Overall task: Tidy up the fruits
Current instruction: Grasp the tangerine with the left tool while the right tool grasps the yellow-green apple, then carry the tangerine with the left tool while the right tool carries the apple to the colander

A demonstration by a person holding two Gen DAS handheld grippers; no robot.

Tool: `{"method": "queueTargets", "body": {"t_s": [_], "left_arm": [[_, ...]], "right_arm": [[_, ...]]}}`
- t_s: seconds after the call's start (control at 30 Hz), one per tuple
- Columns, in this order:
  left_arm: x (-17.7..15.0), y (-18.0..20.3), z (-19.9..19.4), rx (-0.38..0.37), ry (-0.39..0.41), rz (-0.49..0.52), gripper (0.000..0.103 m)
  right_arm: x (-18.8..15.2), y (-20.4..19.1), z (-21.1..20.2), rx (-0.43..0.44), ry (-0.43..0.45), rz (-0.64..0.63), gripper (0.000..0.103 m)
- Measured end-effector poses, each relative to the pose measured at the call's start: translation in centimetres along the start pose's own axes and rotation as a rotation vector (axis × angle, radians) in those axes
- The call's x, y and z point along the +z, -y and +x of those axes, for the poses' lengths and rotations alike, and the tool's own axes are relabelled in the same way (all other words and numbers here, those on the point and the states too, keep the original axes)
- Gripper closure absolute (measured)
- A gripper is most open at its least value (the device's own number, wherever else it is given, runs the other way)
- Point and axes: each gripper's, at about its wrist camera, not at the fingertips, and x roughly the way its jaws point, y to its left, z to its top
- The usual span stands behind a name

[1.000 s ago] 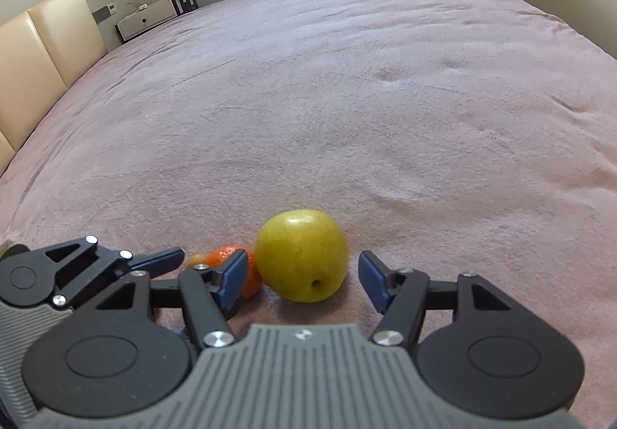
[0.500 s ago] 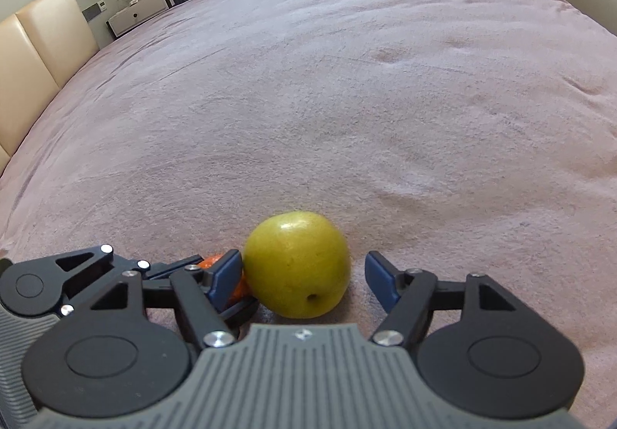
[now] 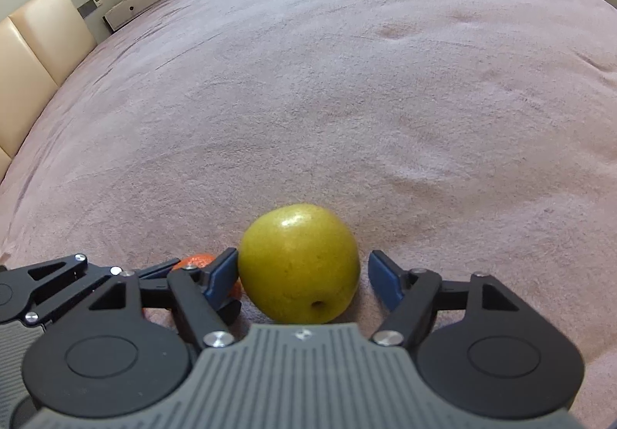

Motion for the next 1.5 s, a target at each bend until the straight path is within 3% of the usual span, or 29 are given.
{"method": "queueTargets", "body": {"t_s": [0.07, 0.63, 1.2, 1.5], "left_arm": [[-0.1, 0.0, 0.0, 0.002, 0.001, 0.001, 0.058], [-0.6, 0.1, -2.1, 0.020, 0.023, -0.028, 0.059], [-0.5, 0.6, -9.6, 0.117, 0.076, -0.040, 0.059], [-1.0, -0.6, -14.4, 0.184, 0.125, -0.085, 0.059]], "right_arm": [[0.1, 0.0, 0.0, 0.011, -0.003, -0.001, 0.038], [0.4, -0.6, -2.2, -0.005, 0.028, -0.003, 0.039], [-0.7, -2.1, -9.7, 0.019, 0.126, -0.064, 0.038], [-1.8, -4.7, -14.1, 0.066, 0.186, -0.145, 0.039]]}}
